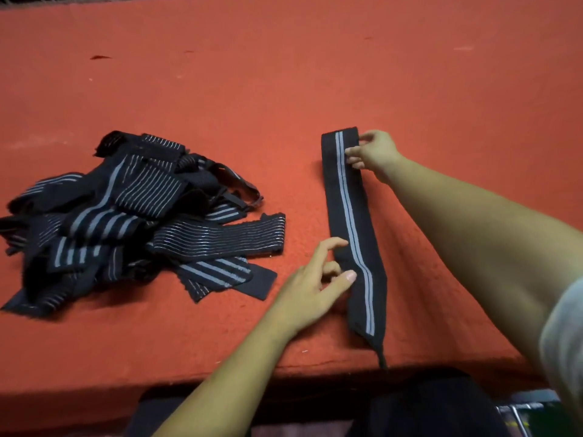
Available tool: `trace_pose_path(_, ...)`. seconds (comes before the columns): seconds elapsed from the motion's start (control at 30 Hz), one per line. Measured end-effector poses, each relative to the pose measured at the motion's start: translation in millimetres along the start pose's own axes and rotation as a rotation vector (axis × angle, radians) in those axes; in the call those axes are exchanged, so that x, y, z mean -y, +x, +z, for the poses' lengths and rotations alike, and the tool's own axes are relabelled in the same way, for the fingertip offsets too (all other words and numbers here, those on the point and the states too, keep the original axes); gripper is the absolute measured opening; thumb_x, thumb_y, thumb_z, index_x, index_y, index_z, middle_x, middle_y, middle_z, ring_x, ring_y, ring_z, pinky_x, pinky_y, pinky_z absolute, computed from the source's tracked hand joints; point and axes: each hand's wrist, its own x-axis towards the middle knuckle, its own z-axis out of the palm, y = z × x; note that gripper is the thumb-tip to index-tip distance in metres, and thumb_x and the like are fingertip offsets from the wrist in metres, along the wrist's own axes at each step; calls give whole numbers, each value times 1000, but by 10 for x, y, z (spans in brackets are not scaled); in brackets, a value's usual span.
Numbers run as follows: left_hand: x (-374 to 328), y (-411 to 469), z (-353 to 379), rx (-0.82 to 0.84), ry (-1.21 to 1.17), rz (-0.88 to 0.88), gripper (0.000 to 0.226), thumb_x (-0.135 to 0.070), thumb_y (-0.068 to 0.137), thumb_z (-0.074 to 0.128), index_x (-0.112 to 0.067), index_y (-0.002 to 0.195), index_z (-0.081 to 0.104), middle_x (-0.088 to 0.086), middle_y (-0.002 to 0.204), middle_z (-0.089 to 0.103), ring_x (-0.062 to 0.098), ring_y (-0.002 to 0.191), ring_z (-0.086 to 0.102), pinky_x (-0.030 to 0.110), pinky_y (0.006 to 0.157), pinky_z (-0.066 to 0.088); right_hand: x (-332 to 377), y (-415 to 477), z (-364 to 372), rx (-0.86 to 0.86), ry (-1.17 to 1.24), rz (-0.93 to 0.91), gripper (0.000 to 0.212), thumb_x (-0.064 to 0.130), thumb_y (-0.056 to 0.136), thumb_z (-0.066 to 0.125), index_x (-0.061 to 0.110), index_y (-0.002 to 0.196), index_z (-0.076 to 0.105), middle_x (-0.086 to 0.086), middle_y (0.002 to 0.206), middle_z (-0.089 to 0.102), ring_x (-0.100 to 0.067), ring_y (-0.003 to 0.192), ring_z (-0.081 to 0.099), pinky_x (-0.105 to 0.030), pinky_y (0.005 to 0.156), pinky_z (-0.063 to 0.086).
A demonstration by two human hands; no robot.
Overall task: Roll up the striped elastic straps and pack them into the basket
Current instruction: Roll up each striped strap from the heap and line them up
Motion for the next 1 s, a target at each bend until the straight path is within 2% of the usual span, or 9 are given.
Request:
trace_pose_path(0.07, 28, 9, -9, -20, 18, 6, 41, -54, 90, 47, -38, 128, 49, -11, 93, 64, 5, 85, 59, 26, 86, 46, -210, -71, 56, 21, -142, 17, 70, 6, 87, 73, 3, 146, 36, -14, 107, 63, -17, 80, 65, -30, 69, 54)
trace_pose_path(0.1, 39, 12, -12, -29, 36, 16, 40, -53, 90, 48, -35, 125, 55, -8, 100, 65, 6, 91, 60, 26, 87, 47, -286, -130, 71, 22, -235, -19, 71, 8, 86, 74, 2, 147, 37, -12, 119, 61, -20, 96, 64, -32, 83, 52)
trace_pose_path(0.23, 19, 15, -8, -51, 77, 59, 28, -38, 88, 60, -27, 114, 66, -12, 88, 61, -2, 72, 53, 12, 69, 37, -445, -501, 53, 72, -440, -193, 70, 15, 82, 79, -1, 142, 48, -15, 140, 55, -27, 127, 54, -32, 105, 41)
trace_pose_path(0.43, 62, 34, -21, -52, 55, -4, 20, -12, 90, 66, -22, 108, 67, -13, 61, 43, -1, 57, 42, 15, 61, 34, -565, -1147, -182, 205, -645, -223, 73, 35, 81, 81, 7, 141, 50, -9, 142, 55, -24, 126, 54, -28, 98, 40)
trace_pose_path(0.63, 14, 35, 4, -36, 83, -135, 19, -24, 92, 66, -28, 106, 54, -14, 59, 47, 6, 54, 43, 30, 60, 37, -695, -1493, -302, 281, -695, -212, 86, 43, 76, 83, 10, 146, 46, -6, 145, 53, -21, 126, 54, -27, 99, 39)
trace_pose_path(0.77, -177, -17, 132, -86, -294, -318, 20, -3, 93, 66, -15, 104, 54, -3, 64, 55, 9, 42, 50, 25, 48, 43, -696, -1574, -375, 292, -656, -202, 78, 43, 78, 82, 14, 143, 51, -3, 130, 63, -13, 90, 60, -24, 82, 43)
trace_pose_path(0.87, -289, -159, 302, -75, -459, -434, 25, 3, 92, 64, -10, 110, 51, 2, 68, 50, 7, 45, 53, 20, 48, 48, -717, -1659, -426, 285, -660, -219, 67, 42, 82, 79, 14, 139, 56, -1, 131, 62, -15, 105, 60, -26, 90, 44)
trace_pose_path(0.93, -297, -223, 378, -36, -290, -394, 26, -1, 93, 64, -12, 110, 48, 2, 65, 50, 9, 43, 55, 22, 48, 47, -769, -1743, -447, 301, -664, -235, 67, 40, 81, 80, 13, 138, 57, 0, 135, 60, -17, 120, 57, -26, 98, 42)
trace_pose_path(1.0, -282, -223, 394, -11, 84, -283, 25, -13, 92, 67, -17, 110, 49, 1, 65, 60, 15, 49, 60, 26, 53, 48, -858, -1833, -442, 303, -680, -273, 69, 38, 82, 80, 11, 140, 54, -3, 146, 52, -19, 133, 49, -25, 107, 35)
